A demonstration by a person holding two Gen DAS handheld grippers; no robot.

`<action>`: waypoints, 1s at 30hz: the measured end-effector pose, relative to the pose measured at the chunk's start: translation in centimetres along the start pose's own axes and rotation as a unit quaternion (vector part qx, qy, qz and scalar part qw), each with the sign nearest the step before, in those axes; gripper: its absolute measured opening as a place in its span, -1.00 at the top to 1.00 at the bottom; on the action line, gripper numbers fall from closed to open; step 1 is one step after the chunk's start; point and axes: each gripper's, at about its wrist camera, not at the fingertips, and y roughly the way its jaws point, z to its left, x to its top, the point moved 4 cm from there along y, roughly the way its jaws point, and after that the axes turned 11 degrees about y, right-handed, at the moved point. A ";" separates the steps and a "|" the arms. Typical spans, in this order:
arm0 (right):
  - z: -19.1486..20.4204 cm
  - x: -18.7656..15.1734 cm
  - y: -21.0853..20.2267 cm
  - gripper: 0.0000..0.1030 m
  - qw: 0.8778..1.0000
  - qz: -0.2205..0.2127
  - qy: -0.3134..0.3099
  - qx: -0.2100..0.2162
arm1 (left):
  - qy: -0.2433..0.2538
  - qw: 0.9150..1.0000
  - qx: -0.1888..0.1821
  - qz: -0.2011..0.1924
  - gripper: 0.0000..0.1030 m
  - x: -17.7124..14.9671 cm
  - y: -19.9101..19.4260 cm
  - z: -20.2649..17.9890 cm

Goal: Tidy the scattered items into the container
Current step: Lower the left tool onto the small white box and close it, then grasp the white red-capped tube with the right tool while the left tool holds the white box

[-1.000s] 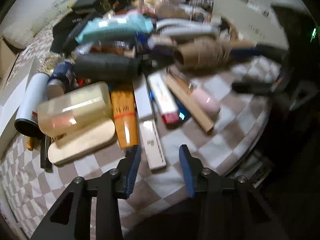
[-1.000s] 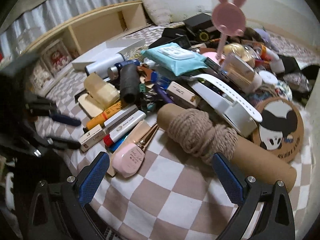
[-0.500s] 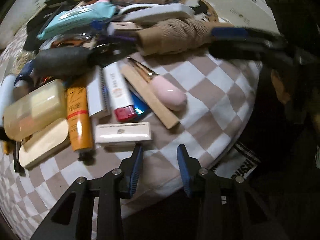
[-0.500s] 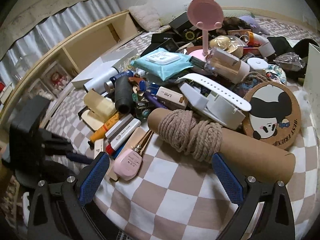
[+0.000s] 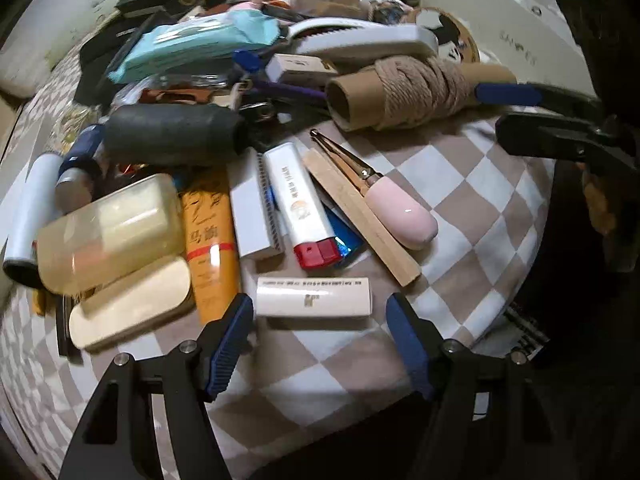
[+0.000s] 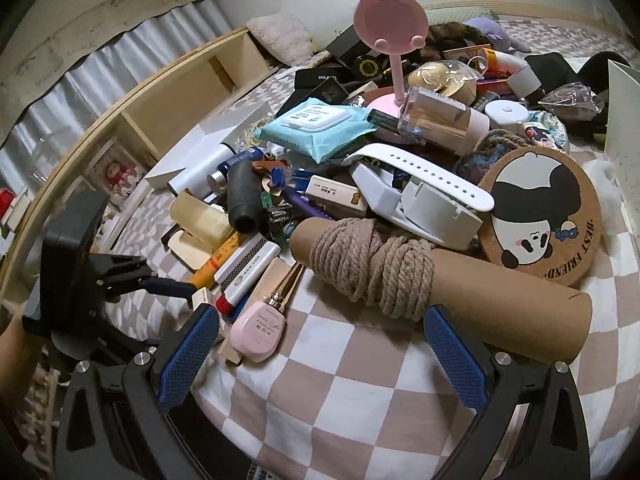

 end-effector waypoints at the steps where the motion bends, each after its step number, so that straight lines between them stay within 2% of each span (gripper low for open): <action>1: 0.0 0.0 0.1 -0.99 1.000 0.001 0.000 0.000 | 0.001 1.000 -0.002 0.004 -0.34 0.0 0.2 0.1; 4: 0.0 -0.1 0.1 -0.99 1.000 0.002 -0.002 -0.001 | 0.004 1.000 -0.006 0.012 -0.34 -0.1 0.6 0.2; 13: 0.2 -0.3 0.2 -0.99 1.000 0.004 -0.008 -0.006 | -0.014 1.000 0.002 0.002 -0.28 -0.1 -0.3 1.7; 14: 0.2 -0.3 0.2 -0.99 1.000 0.004 -0.009 -0.006 | -0.012 1.000 0.005 0.003 -0.09 -0.1 -0.4 1.8; 19: 0.6 -0.5 0.1 -0.99 1.000 0.004 -0.018 -0.006 | -0.016 1.000 0.009 0.002 -0.07 -0.4 -1.0 2.5; 25: 3.1 -1.3 0.7 -0.99 0.993 0.003 -0.114 -0.026 | -0.055 0.998 -0.003 -0.029 -0.07 -1.2 -2.7 4.4; 30: 4.6 -2.0 2.5 -0.99 0.976 0.034 -0.207 -0.057 | -0.093 0.994 -0.017 -0.062 -0.07 -2.2 -4.2 5.8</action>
